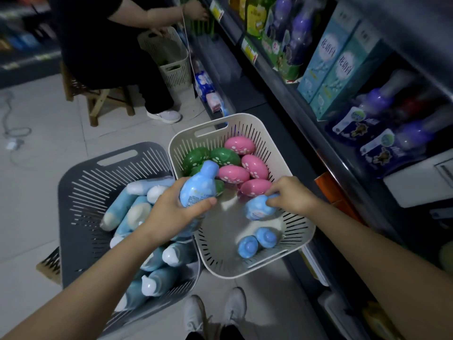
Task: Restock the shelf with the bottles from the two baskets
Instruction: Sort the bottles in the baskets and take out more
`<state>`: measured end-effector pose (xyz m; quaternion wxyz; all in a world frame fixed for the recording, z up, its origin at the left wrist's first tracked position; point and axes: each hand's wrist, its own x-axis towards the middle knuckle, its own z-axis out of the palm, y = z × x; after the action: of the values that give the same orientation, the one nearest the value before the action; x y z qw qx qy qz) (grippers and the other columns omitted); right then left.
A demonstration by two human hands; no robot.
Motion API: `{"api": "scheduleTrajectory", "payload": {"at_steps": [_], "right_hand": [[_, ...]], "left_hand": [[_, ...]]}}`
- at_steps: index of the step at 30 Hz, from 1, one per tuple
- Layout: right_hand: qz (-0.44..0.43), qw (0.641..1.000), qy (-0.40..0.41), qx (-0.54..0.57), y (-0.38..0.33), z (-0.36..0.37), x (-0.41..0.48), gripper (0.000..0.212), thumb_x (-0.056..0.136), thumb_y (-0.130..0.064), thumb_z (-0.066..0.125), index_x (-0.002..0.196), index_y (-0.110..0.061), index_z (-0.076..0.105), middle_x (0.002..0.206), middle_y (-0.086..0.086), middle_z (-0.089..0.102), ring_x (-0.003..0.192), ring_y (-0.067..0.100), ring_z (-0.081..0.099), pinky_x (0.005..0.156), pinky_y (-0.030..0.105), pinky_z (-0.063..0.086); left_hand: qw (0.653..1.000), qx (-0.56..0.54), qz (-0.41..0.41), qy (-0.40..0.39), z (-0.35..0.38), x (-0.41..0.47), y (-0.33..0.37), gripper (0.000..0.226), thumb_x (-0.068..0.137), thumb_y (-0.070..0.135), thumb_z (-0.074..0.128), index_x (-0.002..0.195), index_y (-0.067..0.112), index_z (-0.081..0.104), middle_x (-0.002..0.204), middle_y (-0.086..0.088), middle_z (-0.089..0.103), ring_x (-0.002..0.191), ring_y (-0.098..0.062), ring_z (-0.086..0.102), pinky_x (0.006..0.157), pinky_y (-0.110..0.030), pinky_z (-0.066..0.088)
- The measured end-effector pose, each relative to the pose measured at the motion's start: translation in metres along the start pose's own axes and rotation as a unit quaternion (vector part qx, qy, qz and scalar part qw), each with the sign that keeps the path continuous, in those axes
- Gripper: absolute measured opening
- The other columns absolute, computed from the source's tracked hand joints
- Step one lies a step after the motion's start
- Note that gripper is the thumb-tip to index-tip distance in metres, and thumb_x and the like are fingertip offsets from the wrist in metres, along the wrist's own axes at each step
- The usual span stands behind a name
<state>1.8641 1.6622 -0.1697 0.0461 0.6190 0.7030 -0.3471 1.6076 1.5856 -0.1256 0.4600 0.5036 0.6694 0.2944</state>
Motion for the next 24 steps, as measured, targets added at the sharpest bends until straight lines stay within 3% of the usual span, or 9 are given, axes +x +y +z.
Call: {"api": "scheduleTrajectory", "payload": {"at_steps": [2,4,7,9,11,14,17,19,24], "right_hand": [[-0.012,0.999,0.019,0.048,-0.014,-0.016,-0.011,0.019,0.072,-0.014,0.07,0.09,-0.011,0.076,0.086,0.008,0.072,0.083,0.019,0.067,0.068,0.023,0.05],[-0.013,0.994,0.031,0.103,-0.029,-0.036,-0.028,0.02,0.071,-0.012,0.072,0.09,-0.015,0.077,0.081,0.0,0.072,0.077,0.01,0.065,0.063,0.011,0.047],[-0.015,0.981,0.045,0.186,-0.048,-0.066,-0.054,0.019,0.07,-0.008,0.073,0.087,-0.015,0.077,0.076,-0.001,0.072,0.072,0.008,0.064,0.074,0.025,0.055],[-0.009,0.97,0.052,0.237,-0.06,-0.086,-0.076,0.014,0.072,-0.004,0.073,0.083,-0.013,0.077,0.073,0.005,0.071,0.067,0.012,0.065,0.072,0.032,0.058],[-0.003,0.956,0.064,0.288,-0.071,-0.104,-0.101,0.014,0.077,0.0,0.071,0.079,-0.014,0.074,0.07,0.005,0.068,0.061,0.009,0.063,0.066,0.025,0.058],[0.002,0.934,0.098,0.342,-0.084,-0.128,-0.142,0.018,0.082,0.001,0.066,0.076,-0.015,0.068,0.074,0.007,0.066,0.061,0.009,0.062,0.064,0.021,0.057],[0.012,0.911,0.138,0.389,-0.093,-0.143,-0.184,0.016,0.084,0.001,0.062,0.079,-0.013,0.065,0.082,0.009,0.064,0.07,0.011,0.062,0.061,0.017,0.057],[0.022,0.892,0.176,0.415,-0.097,-0.149,-0.211,0.013,0.085,0.0,0.062,0.081,-0.012,0.065,0.082,0.008,0.064,0.072,0.01,0.061,0.06,0.017,0.056],[0.039,0.844,0.297,0.444,-0.098,-0.16,-0.282,0.008,0.086,-0.006,0.064,0.091,-0.012,0.066,0.094,0.008,0.064,0.08,0.01,0.062,0.064,0.018,0.057]], "left_hand": [[0.999,-0.029,-0.015,0.0,-0.004,-0.001,0.007,0.052,0.06,0.056,0.08,0.1,0.03,0.06,0.087,0.005,0.068,0.079,-0.007,0.065,0.074,-0.023,0.051],[0.997,-0.065,-0.03,0.002,-0.01,-0.003,0.019,0.055,0.054,0.06,0.075,0.098,0.03,0.061,0.086,0.005,0.069,0.08,-0.011,0.066,0.077,-0.032,0.054],[0.993,-0.112,-0.03,-0.026,-0.02,-0.008,0.039,0.055,0.052,0.061,0.073,0.094,0.026,0.063,0.08,0.002,0.069,0.074,-0.017,0.066,0.076,-0.04,0.054],[0.986,-0.153,-0.035,-0.052,-0.024,-0.015,0.054,0.053,0.054,0.057,0.076,0.091,0.021,0.064,0.076,-0.002,0.068,0.069,-0.019,0.065,0.071,-0.04,0.054],[0.974,-0.201,-0.05,-0.09,-0.028,-0.023,0.07,0.046,0.066,0.046,0.08,0.096,0.015,0.062,0.075,-0.008,0.067,0.066,-0.022,0.064,0.065,-0.038,0.053],[0.951,-0.257,-0.054,-0.162,-0.031,-0.037,0.095,0.038,0.08,0.034,0.063,0.107,0.009,0.058,0.082,-0.014,0.067,0.068,-0.024,0.065,0.061,-0.036,0.055],[0.933,-0.278,-0.04,-0.226,-0.032,-0.052,0.123,0.055,0.071,0.044,0.069,0.112,0.008,0.059,0.085,-0.015,0.071,0.071,-0.025,0.069,0.059,-0.036,0.058],[0.919,-0.293,-0.029,-0.262,-0.031,-0.062,0.144,0.05,0.076,0.04,0.067,0.114,0.009,0.056,0.079,-0.013,0.072,0.063,-0.024,0.069,0.051,-0.033,0.055],[0.909,-0.273,0.027,-0.314,-0.013,-0.088,0.191,0.051,0.076,0.043,0.066,0.114,0.01,0.054,0.079,-0.016,0.065,0.067,-0.028,0.06,0.064,-0.039,0.048]]}}
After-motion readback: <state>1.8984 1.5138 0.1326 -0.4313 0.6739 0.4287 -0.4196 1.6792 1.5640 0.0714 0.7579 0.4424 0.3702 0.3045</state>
